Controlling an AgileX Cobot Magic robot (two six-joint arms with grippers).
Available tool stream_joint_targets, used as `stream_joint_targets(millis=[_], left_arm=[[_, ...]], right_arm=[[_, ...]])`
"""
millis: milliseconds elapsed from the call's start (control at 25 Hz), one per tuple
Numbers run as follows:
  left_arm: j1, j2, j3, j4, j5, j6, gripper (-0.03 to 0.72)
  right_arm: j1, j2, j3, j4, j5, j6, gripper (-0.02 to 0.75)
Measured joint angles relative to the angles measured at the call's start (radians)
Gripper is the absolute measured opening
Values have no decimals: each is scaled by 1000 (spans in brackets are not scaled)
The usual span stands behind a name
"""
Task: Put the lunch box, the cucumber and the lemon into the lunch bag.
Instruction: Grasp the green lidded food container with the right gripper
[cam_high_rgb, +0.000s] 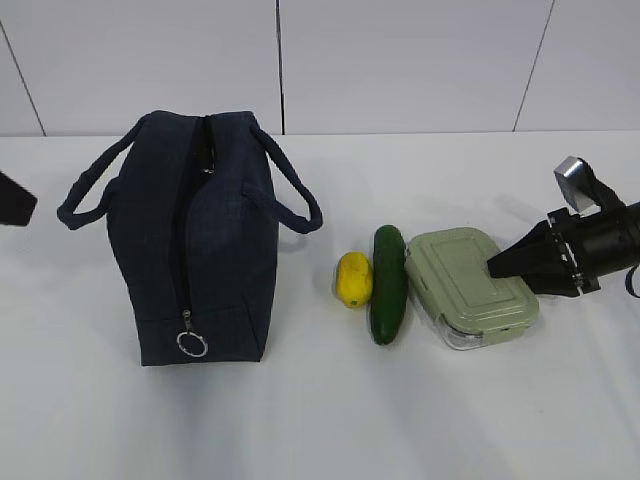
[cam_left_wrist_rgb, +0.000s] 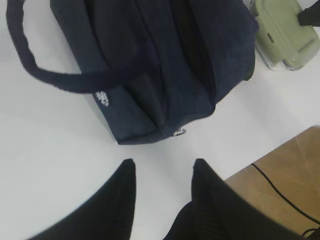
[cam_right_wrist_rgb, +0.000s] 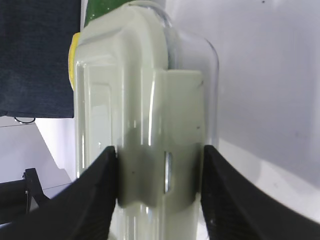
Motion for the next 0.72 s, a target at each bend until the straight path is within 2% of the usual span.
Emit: stream_joint_targets(millis=[80,400,720], left_arm=[[-13,75,-60,-16,4,2,274],[-133,284,-260,-7,-19,-3,277],[-138,399,-330,134,-19,-86,277]], right_arm=[[0,0,0,0,0,0,377],[0,0,0,0,0,0,377],[0,0,0,0,2,0,377]])
